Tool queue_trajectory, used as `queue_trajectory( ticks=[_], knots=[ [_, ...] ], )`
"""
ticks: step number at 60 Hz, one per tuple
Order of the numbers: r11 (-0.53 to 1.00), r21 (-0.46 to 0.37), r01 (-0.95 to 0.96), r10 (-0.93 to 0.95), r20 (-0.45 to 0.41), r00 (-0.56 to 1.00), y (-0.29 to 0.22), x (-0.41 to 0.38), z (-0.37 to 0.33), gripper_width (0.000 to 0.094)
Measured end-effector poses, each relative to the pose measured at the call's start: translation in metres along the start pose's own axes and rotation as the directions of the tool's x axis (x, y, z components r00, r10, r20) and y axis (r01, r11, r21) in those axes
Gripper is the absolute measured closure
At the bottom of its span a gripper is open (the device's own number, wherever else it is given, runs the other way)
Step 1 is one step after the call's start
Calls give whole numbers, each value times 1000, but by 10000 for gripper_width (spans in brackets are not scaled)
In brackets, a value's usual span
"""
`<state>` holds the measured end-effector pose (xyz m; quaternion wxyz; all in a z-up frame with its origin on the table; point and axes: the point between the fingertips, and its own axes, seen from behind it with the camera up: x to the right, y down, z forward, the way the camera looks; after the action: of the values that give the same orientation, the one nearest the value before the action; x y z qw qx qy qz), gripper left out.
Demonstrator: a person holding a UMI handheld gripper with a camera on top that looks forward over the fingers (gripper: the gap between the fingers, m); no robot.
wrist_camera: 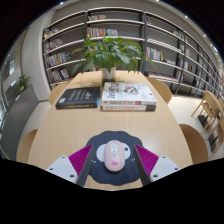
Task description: Arrange mouse
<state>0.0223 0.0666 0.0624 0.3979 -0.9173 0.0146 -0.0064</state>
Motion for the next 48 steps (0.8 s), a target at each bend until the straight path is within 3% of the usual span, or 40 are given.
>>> queue_trajectory(
  ticks=[15, 30, 48],
  knots=[
    [993, 119, 9, -11, 16, 1000, -36, -15, -130, 159],
    [985, 167, 46, -51, 27, 998, -1, -17, -232, 150],
    [979, 196, 53, -62, 41, 997, 41, -7, -303, 153]
  ],
)
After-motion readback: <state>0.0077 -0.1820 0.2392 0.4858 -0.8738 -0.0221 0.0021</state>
